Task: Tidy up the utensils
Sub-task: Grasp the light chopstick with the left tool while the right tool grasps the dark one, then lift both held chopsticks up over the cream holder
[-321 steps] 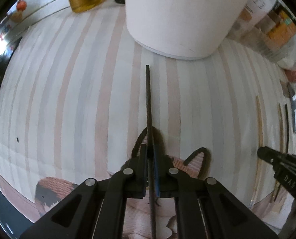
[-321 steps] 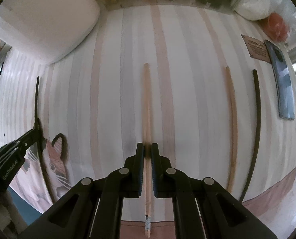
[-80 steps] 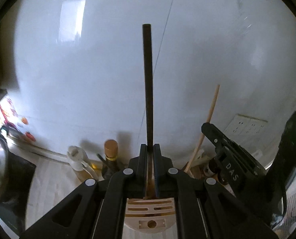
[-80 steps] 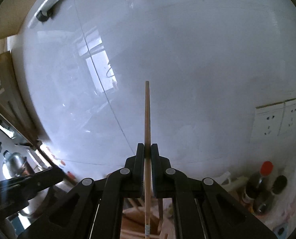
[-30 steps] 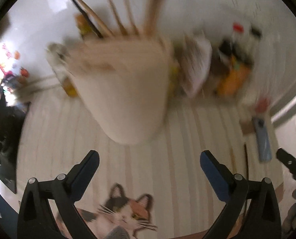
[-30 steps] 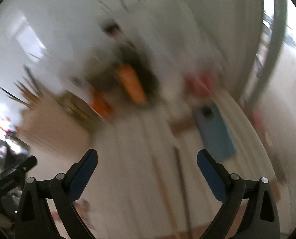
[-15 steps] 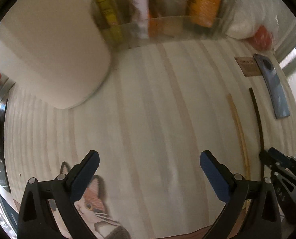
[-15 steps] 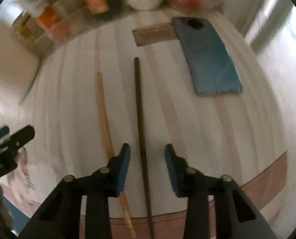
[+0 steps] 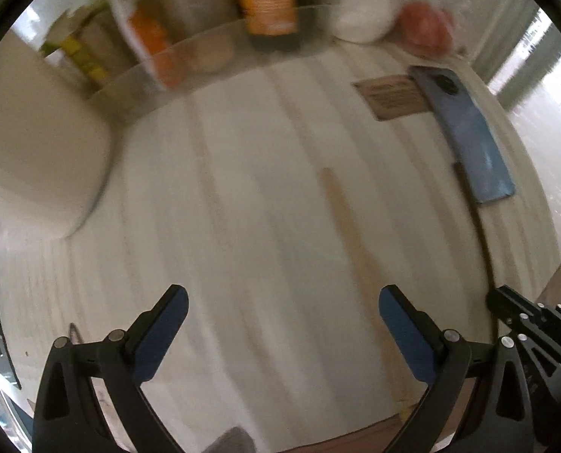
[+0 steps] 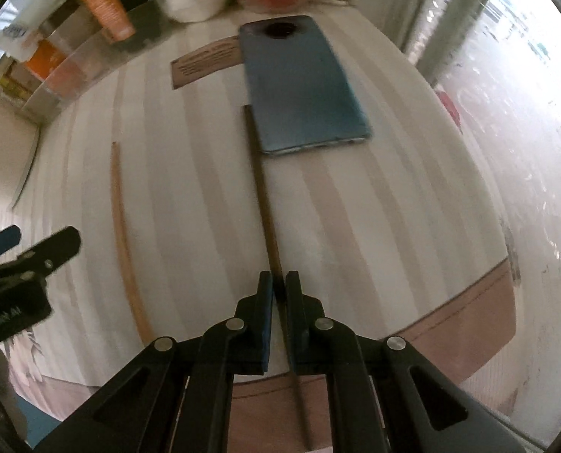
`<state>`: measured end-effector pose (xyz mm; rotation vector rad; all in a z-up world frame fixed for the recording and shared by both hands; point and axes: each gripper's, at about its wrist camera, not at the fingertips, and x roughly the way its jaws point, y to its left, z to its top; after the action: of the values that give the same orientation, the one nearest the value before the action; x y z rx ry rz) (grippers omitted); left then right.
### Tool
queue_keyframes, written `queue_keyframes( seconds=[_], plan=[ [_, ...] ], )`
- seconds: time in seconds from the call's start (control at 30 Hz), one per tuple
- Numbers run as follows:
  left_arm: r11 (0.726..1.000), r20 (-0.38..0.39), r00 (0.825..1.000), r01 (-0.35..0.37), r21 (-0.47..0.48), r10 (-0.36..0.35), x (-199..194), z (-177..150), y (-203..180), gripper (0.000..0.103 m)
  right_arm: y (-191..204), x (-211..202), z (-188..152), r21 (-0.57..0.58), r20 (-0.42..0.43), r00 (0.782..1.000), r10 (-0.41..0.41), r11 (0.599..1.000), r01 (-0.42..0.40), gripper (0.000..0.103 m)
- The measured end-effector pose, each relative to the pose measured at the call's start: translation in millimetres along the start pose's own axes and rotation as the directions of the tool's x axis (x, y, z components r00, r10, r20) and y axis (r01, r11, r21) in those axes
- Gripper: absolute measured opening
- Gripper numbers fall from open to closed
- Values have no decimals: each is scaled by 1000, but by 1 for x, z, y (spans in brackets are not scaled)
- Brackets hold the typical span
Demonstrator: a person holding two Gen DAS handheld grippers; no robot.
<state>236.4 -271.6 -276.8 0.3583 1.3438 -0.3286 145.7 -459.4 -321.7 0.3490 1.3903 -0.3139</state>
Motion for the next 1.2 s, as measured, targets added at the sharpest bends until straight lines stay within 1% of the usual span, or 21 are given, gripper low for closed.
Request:
queue_keyframes(
  seconds=[0.07, 0.13, 0.17, 0.2, 0.27, 0.3, 0.33, 0.37, 0.4, 0.47, 0.5, 0.57, 0.67, 0.77, 0.93, 0.97, 1.07, 1.2],
  plan=[
    [1000, -15, 1000, 12, 5, -12, 4, 1, -16, 103, -11, -1, -3, 16, 1, 1000, 9, 1000, -9, 7],
    [1000, -32, 999, 29, 8, -29, 8, 2, -26, 100, -19, -2, -5, 30, 4, 1000, 13, 999, -13, 7],
    [999, -50, 998, 46, 10, -46, 13, 2, -32, 95, -17, -2, -1, 34, 3, 1000, 14, 999, -14, 8],
    [998, -62, 997, 56, 13, -55, 17, 2, -37, 84, -20, -2, -1, 39, 3, 1000, 12, 999, -13, 8],
    [998, -88, 994, 67, 18, -65, 25, 2, -42, 71, -25, -3, -3, 46, 3, 1000, 10, 999, -10, 8],
    [997, -68, 995, 71, 16, -70, 24, 2, -42, 63, -28, -4, -4, 48, 3, 1000, 8, 999, -9, 9],
    [997, -49, 996, 73, 25, -72, 22, 3, -44, 59, -30, -5, -5, 50, 2, 1000, 6, 999, -6, 9],
    [997, -37, 997, 74, 35, -73, 21, 3, -46, 49, -31, -6, -6, 52, 1, 1000, 2, 999, -2, 9],
    [996, -24, 997, 75, 45, -74, 17, 3, -45, 29, -26, -11, -8, 53, 1, 1000, -1, 999, 1, 9],
    [996, -18, 997, 74, 57, -74, 16, 8, -44, 10, -28, -12, -10, 55, -1, 1000, -7, 998, 7, 9],
    [995, -18, 997, 77, 58, -76, 16, 8, -41, 8, -26, -11, -11, 55, 0, 1000, -11, 998, 11, 9],
    [996, -18, 997, 80, 40, -80, 17, 5, -22, 5, -20, -10, -8, 49, -2, 1000, -19, 999, 19, 9],
    [997, -19, 997, 70, 14, -70, 17, 1, 2, 5, -7, -6, -6, 38, -14, 1000, 0, 999, 1, 8],
    [999, -17, 999, 48, -14, -48, 17, -10, 32, 5, 13, -2, -6, 14, -21, 1000, 11, 1000, -11, 6],
    [995, -28, 999, 20, -96, -23, 16, -37, 90, 5, 58, -1, -17, -56, -36, 999, 38, 998, -40, 6],
    [993, -31, 999, 15, -114, -19, 15, -44, 101, 5, 72, -1, -20, -79, -39, 998, 43, 996, -46, 6],
    [986, -39, 999, 3, -169, -10, 13, -66, 134, 5, 106, 0, -29, -127, -54, 996, 65, 989, -72, 6],
    [968, -48, 999, -1, -250, -11, 11, -97, 181, 5, 150, 1, -44, -182, -92, 991, 101, 976, -116, 6]
  ],
)
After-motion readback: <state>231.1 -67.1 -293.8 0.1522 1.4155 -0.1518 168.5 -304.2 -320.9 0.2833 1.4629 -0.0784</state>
